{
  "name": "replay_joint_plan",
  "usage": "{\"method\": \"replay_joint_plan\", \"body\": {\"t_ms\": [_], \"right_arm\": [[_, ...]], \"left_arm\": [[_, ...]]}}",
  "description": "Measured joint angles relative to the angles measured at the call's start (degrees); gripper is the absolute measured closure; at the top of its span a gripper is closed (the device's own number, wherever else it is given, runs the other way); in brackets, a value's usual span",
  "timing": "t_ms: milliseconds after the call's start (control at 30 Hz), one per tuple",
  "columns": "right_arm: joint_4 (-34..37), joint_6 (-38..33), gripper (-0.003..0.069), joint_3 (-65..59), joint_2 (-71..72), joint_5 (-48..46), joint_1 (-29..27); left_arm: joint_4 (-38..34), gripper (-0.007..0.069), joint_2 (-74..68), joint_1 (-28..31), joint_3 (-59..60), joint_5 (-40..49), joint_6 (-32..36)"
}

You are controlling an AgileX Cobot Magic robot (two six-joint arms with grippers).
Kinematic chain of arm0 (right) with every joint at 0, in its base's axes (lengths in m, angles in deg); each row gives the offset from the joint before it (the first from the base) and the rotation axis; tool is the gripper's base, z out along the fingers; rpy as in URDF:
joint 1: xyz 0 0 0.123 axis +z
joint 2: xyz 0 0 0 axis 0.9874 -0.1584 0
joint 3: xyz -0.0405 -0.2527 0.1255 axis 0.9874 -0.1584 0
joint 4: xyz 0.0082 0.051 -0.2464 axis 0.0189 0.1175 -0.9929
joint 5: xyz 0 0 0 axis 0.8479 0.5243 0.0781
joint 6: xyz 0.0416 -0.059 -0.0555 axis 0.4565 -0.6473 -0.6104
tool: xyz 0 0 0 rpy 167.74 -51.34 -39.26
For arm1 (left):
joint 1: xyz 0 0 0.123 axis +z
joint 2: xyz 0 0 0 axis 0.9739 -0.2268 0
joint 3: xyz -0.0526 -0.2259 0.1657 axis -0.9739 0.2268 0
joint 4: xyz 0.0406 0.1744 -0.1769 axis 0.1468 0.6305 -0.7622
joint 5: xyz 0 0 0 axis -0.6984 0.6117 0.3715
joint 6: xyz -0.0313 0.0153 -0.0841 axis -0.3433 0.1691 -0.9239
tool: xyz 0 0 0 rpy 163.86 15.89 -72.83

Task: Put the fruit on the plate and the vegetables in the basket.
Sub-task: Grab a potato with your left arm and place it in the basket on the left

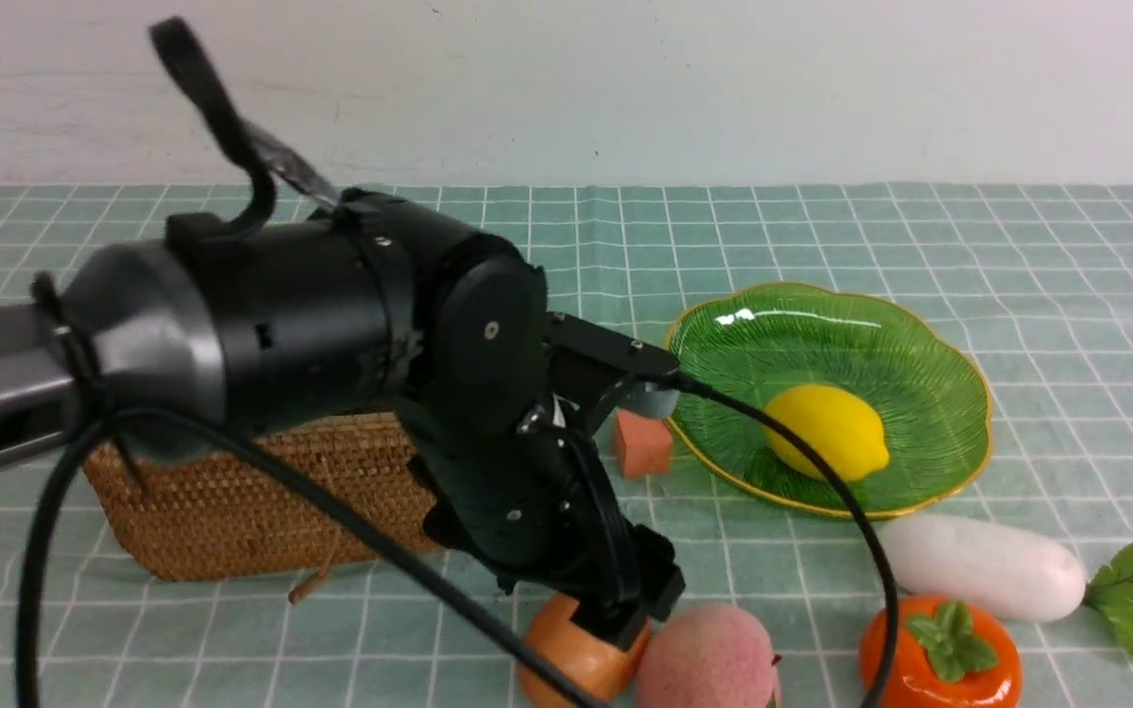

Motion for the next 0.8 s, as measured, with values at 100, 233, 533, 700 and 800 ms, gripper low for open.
{"method": "replay_joint_plan", "body": {"t_ms": [100,233,533,700,800], "right_arm": [[0.0,0.0,0.0417,0.0,0.0,0.0,0.0],[0.0,0.0,0.0417,0.0,0.0,0.0,0.0],[0.0,0.0,0.0417,0.0,0.0,0.0,0.0],[0.0,0.0,0.0417,0.0,0.0,0.0,0.0],[0.0,0.0,0.0417,0.0,0.0,0.0,0.0]], "left_arm": [[0.4,0.0006,-1.9,0.0,-1.2,0.1,-0.8],[1.8,0.0053,-5.5,0.0,-1.4,0.7,-1.2],[5.0,0.012,-8.2,0.0,-1.4,0.5,-1.2],[5.5,0.0131,-8.2,0.0,-1.5,1.2,-0.6],[5.9,0.0136,-8.1,0.0,-1.6,2.2,0.5]]}}
